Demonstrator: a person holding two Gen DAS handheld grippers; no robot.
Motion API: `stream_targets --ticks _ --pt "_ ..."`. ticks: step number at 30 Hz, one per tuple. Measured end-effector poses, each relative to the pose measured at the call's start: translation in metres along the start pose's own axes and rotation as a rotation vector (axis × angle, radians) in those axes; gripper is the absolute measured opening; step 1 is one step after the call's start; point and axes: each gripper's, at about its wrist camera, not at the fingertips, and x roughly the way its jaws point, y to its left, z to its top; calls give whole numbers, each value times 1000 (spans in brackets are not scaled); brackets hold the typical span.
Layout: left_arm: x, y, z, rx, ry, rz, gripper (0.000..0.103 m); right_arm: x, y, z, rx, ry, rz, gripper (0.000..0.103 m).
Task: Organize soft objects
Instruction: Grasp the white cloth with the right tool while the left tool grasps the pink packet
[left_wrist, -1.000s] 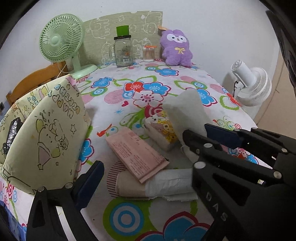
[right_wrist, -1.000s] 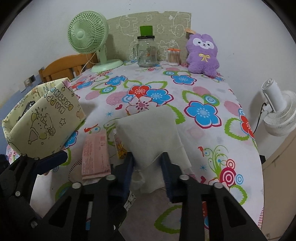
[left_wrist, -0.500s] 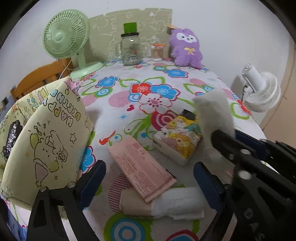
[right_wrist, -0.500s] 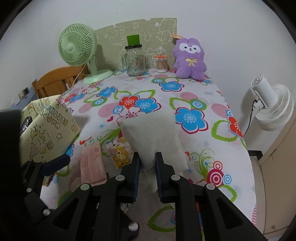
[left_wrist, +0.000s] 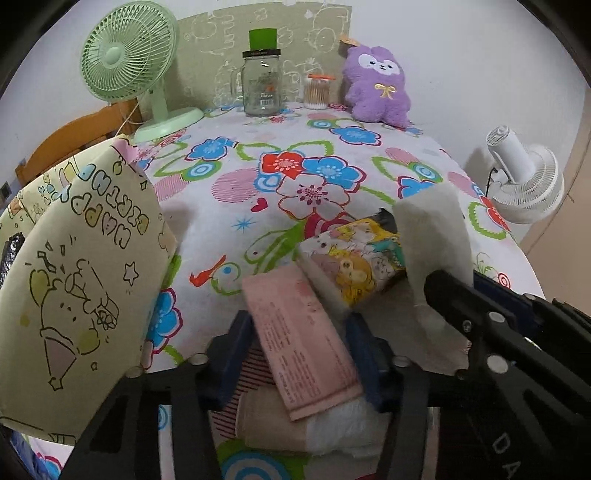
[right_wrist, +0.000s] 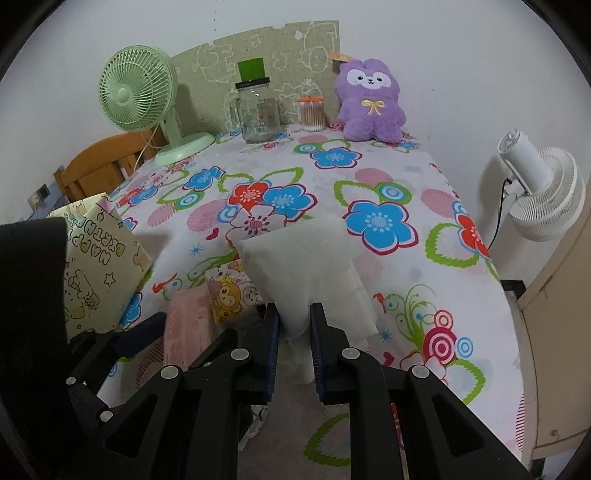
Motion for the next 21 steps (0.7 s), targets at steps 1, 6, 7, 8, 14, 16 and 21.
stream_targets --ticks 1,6,7,8,14,16,21 --pt "0 0 0 3 0 -5 46 0 0 0 4 1 0 19" --pt "-3 2 -1 8 1 -20 42 -1 1 -1 10 3 3 19" --pt "-4 2 0 10 -2 -22 41 -1 2 -1 12 4 7 19" --pt "-7 2 -1 14 -7 -25 41 -2 2 -1 14 4 9 19" --pt "-21 1 -1 36 -37 -34 41 -10 5 -2 27 -3 13 19" --pt "-25 2 0 39 -43 -35 41 -15 7 -2 29 -9 15 19" --pt "-39 2 2 52 -76 -35 41 -28 11 -1 35 -32 14 19"
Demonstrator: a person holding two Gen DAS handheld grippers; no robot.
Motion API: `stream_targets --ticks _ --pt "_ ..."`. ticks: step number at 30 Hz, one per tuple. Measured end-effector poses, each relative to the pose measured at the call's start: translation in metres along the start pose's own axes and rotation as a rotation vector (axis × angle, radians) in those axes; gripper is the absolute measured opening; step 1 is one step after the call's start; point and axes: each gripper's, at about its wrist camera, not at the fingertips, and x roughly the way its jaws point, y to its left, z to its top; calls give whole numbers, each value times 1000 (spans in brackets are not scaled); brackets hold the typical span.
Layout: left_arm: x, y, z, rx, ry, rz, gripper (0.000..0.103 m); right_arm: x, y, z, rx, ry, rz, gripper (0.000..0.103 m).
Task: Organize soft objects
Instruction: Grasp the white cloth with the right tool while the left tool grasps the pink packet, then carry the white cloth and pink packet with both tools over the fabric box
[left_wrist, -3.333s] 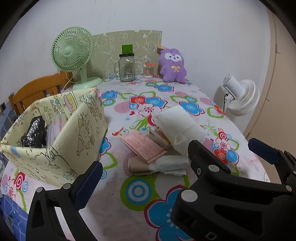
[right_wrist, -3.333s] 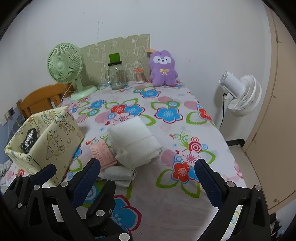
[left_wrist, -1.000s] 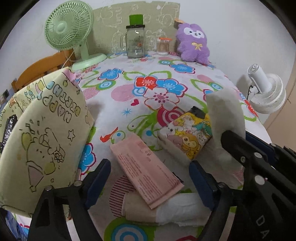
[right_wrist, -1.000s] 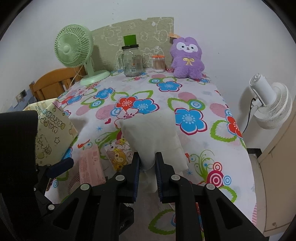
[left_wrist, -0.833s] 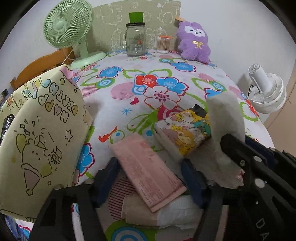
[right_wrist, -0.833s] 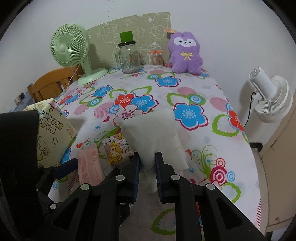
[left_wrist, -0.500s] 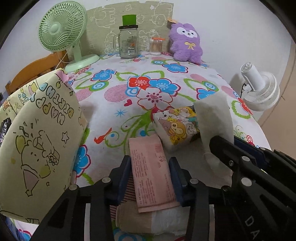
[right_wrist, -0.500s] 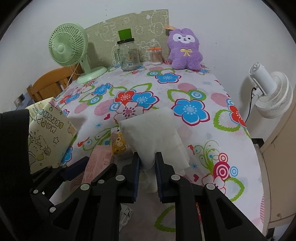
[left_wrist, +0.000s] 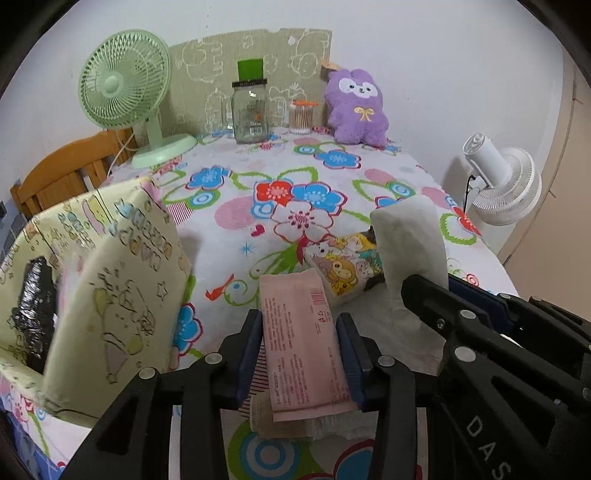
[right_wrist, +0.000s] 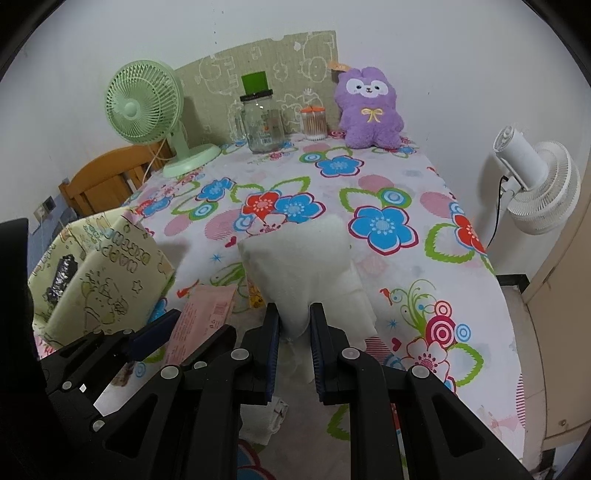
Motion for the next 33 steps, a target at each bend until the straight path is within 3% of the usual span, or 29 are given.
stream_targets --ticks 33 --pt "-103 -1 20 107 -177 -77 42 -103 29 21 -9 -143 -74 18"
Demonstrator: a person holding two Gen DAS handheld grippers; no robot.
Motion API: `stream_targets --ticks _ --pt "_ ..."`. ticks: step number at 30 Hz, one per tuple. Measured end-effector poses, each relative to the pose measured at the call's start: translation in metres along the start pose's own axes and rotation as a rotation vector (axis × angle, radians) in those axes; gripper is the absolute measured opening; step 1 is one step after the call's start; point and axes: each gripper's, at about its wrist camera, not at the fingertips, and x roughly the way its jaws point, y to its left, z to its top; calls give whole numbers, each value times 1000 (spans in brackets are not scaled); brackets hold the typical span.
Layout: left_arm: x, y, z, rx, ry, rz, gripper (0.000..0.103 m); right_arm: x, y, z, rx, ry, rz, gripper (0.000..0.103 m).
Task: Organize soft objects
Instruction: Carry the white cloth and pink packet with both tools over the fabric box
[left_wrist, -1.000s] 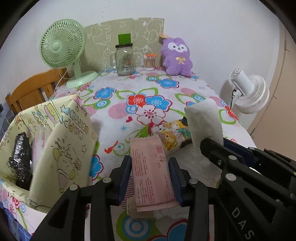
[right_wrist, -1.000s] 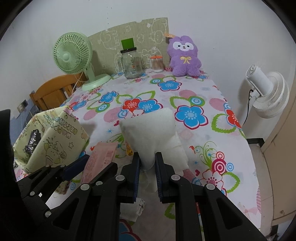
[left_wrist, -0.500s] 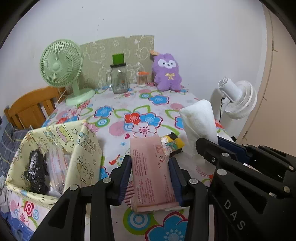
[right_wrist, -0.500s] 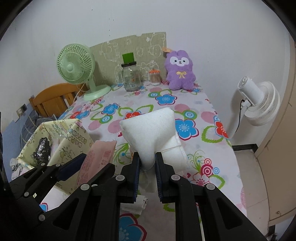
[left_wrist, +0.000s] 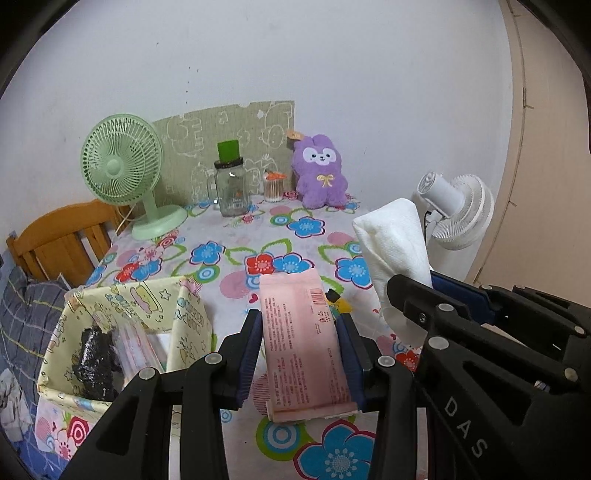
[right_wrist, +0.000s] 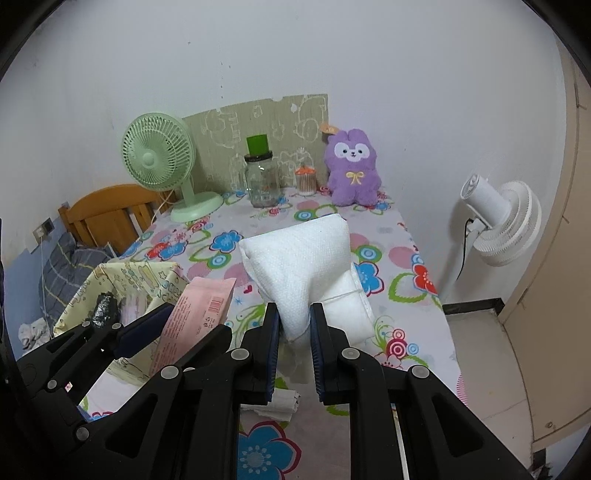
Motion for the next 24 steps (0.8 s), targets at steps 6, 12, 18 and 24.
stream_targets --ticks 6,12,18,24 --pt "-10 4 5 17 -22 1 42 -10 5 5 1 -21 -13 18" --pt "-14 14 8 23 -36 5 42 -16 15 9 -9 -33 -15 18" --pt "-20 24 9 47 -46 18 42 -16 28 11 -21 -37 -13 18" --pt "-22 38 10 52 -45 33 42 -12 44 16 -40 -36 -6 18"
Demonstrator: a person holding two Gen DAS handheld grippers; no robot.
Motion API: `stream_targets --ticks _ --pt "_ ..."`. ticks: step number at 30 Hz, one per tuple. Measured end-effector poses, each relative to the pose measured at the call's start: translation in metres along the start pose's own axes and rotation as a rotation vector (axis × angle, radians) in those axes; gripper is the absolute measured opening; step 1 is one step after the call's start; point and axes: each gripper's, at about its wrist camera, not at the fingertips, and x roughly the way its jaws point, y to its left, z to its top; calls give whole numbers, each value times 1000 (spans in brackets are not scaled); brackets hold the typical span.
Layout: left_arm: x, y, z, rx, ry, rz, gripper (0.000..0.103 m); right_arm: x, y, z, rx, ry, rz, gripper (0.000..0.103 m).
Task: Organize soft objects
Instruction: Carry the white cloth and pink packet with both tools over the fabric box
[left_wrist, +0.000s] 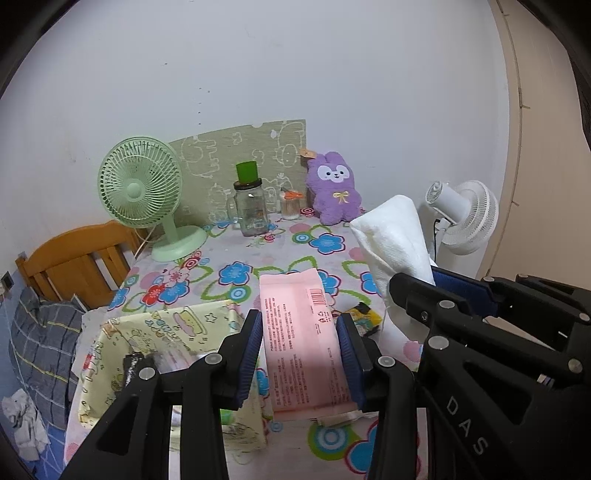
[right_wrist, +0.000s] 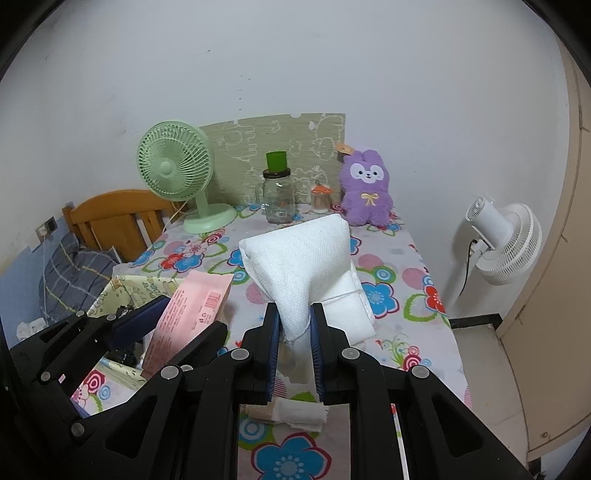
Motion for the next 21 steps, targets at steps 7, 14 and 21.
stream_targets --ticks 7,14,21 --pt "2 19 0 -2 2 16 42 6 21 6 -36 4 5 18" --pt "4 43 -2 -24 4 33 42 17 43 11 -74 11 20 18" --pt "6 65 -5 -36 13 60 42 28 65 16 -105 15 53 18"
